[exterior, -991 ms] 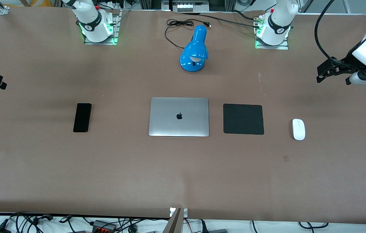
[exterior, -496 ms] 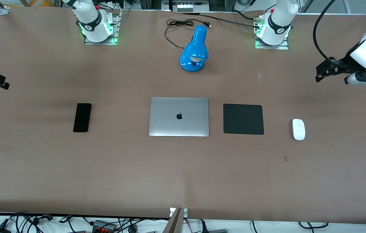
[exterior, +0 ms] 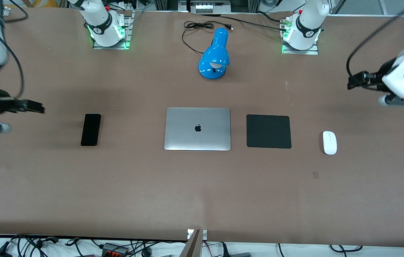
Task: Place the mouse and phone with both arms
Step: 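Reach the right gripper to the phone while the left gripper reaches the mouse, then close the right gripper on the phone while the left gripper grasps the mouse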
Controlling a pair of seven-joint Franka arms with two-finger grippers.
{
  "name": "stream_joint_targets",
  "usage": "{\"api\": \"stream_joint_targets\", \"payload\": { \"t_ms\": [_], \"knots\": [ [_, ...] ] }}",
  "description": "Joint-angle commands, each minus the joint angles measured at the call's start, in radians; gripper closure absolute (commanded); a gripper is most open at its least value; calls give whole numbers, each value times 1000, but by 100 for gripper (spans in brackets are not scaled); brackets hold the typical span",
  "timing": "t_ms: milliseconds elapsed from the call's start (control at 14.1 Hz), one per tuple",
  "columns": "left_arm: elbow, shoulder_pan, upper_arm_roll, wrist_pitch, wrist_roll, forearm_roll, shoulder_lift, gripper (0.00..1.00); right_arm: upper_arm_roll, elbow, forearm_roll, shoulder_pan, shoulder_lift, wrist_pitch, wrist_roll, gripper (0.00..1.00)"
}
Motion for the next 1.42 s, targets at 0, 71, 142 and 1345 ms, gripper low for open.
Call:
{"api": "stream_joint_targets", "payload": {
  "t_ms": [0, 71, 142, 1345],
  "knots": [
    [140, 12, -4, -25, 10, 15, 189, 0, -2, -29, 40, -1, 121, 96, 21, 0],
    [151, 14, -4, 3, 10, 17, 240, 0, 0, -74, 40, 10, 135, 159, 76, 0],
    [146, 17, -4, 85, 10, 23, 268, 0, -2, -127, 38, 28, 136, 225, 126, 0],
    [-510, 101, -2, 1301, 237, 34, 391, 0, -2, -511, 34, 54, 196, 728, 159, 0]
  ]
}}
